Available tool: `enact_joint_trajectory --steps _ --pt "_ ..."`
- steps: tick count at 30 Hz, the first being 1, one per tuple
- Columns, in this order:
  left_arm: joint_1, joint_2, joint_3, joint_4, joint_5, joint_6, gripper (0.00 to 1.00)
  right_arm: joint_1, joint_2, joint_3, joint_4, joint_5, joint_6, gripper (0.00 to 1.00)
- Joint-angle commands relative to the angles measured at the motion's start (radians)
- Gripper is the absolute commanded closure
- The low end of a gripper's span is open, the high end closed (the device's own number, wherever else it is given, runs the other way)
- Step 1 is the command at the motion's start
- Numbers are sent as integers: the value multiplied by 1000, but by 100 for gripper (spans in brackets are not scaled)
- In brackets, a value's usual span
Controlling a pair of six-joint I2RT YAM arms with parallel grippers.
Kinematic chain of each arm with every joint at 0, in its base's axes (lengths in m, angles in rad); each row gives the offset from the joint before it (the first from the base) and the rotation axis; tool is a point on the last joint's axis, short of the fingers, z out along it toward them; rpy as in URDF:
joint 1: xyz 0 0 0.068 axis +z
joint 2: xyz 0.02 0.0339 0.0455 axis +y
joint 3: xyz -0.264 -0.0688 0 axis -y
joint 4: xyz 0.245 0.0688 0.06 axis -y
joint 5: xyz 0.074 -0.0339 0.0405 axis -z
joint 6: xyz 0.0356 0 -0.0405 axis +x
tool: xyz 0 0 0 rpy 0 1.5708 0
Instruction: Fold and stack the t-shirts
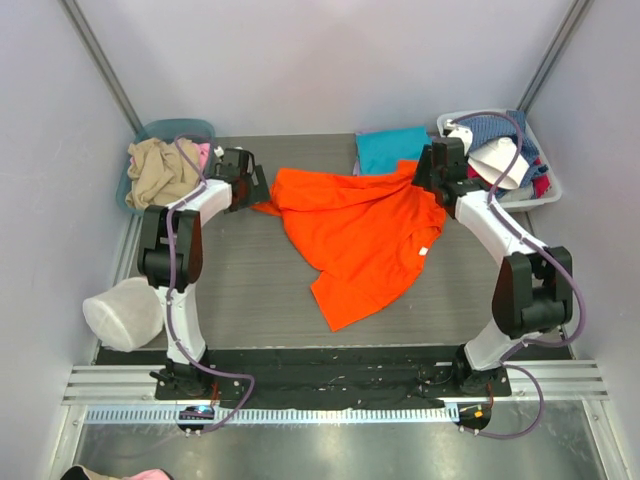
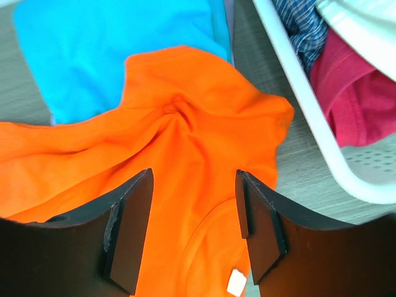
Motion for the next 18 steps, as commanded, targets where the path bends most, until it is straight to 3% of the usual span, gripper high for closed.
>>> enact_joint_trajectory --steps 1,18 --pt "5 -39 -40 41 -46 7 8 1 -103 -27 -2 -31 20 37" --pt "20 93 63 49 -28 41 29 1 -154 -90 -16 -56 28 36"
